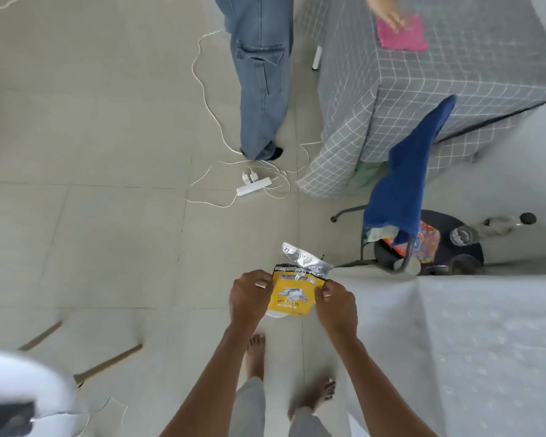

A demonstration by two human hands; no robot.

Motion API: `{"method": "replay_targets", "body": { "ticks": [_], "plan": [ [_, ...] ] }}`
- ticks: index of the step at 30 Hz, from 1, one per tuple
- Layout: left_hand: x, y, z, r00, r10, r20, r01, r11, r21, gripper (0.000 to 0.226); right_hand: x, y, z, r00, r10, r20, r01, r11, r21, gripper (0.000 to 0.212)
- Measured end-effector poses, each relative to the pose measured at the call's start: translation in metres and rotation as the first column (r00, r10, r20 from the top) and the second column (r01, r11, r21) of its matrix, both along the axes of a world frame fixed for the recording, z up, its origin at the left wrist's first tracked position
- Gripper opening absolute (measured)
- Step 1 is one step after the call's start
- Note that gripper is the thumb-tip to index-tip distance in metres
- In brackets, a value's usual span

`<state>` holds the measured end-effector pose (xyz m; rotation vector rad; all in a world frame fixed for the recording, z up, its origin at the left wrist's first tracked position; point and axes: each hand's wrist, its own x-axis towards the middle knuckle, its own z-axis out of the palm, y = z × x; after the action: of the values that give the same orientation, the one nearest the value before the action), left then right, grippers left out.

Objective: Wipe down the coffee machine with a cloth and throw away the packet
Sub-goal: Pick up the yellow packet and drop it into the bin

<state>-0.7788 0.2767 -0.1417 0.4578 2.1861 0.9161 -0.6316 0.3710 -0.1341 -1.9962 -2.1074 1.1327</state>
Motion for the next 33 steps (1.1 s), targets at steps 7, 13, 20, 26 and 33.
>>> {"method": "replay_targets", "body": {
  "ticks": [7, 13, 20, 26, 33],
  "plan": [
    [-0.017, 0.010, -0.115, 0.999, 0.045, 0.006, -0.044, 0.992, -0.120, 0.011, -0.030, 0.007, -0.123, 0.998, 0.047, 0.049, -0.041, 0.994, -0.104, 0.021],
    [-0.012, 0.011, -0.212, 0.997, 0.064, 0.052, -0.053, 0.982, -0.182, 0.017, -0.021, 0.005, -0.222, 0.988, 0.102, 0.115, -0.078, 0.977, -0.198, 0.018],
    [0.003, 0.017, -0.298, 0.983, 0.099, 0.154, -0.065, 0.975, -0.212, 0.019, -0.009, 0.005, -0.300, 0.987, 0.112, 0.118, -0.070, 0.949, -0.309, 0.022],
    [0.004, 0.007, -0.337, 0.965, 0.048, 0.257, 0.015, 0.971, -0.237, 0.023, -0.016, 0.003, -0.327, 0.982, 0.153, 0.112, -0.096, 0.910, -0.403, 0.042],
    [-0.008, 0.002, -0.330, 0.931, -0.190, 0.311, 0.295, 0.894, -0.337, 0.035, -0.009, 0.005, -0.323, 0.914, 0.335, 0.229, -0.141, 0.792, -0.594, 0.065]
  ]
}}
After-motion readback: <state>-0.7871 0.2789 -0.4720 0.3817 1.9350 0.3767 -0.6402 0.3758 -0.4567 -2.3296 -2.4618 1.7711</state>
